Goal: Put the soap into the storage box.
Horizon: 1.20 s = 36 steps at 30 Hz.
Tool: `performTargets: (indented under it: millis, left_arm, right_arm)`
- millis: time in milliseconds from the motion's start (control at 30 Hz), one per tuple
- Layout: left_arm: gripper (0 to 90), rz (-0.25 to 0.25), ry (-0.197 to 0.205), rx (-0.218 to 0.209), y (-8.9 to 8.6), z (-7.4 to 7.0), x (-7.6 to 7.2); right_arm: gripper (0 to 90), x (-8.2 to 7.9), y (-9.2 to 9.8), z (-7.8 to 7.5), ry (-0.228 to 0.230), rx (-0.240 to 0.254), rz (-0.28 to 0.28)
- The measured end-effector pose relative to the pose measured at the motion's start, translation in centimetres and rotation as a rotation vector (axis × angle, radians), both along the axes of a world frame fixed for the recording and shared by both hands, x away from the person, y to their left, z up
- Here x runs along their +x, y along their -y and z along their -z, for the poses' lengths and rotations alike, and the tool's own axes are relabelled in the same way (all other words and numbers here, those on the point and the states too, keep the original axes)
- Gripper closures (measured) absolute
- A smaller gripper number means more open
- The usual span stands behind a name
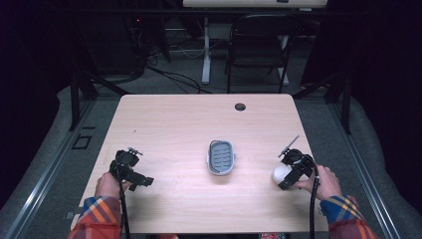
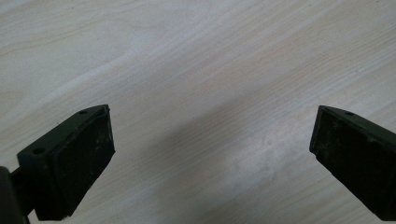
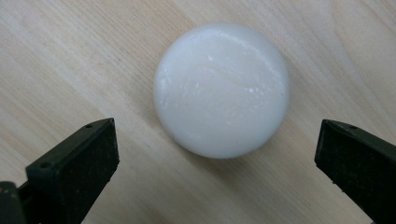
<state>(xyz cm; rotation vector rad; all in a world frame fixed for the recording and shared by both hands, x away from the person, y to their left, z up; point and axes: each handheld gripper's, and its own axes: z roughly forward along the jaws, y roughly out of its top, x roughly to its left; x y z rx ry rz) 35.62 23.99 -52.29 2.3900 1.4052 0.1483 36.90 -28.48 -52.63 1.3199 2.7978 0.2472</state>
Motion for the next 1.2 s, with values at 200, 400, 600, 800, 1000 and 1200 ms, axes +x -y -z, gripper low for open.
performTargets:
  millis: [200, 400, 600, 800, 1000, 1200]
  left_arm:
    - [0.0, 0.002, -0.001, 0.001, 0.0, 0.0, 0.0]
    - [0.0, 0.002, -0.002, 0.001, 0.0, 0.0, 0.0]
    - [0.0, 0.004, -0.002, 0.002, 0.0, 0.0, 0.0]
    - [0.0, 0.006, -0.006, 0.006, 0.0, 0.0, 0.0]
    - [0.0, 0.006, -0.007, 0.006, 0.0, 0.1, 0.0]
    - [0.0, 0.006, -0.01, 0.007, 0.1, 0.1, 0.0]
  right_arm:
    - [0.0, 2.2, -0.3, -1.1, -0.129, -0.204, -0.19]
    - [0.0, 1.5, -0.8, 0.6, -0.04, -0.041, -0.022]
    - [9.8, 2.2, -1.2, 0.8, -0.075, -0.091, -0.055]
    - [15.7, 2.4, -1.5, 1.0, -0.087, -0.108, -0.053]
    - [18.4, 2.6, -1.7, 1.2, -0.099, -0.113, -0.061]
    - [19.7, 2.6, -1.7, 1.4, -0.101, -0.106, -0.055]
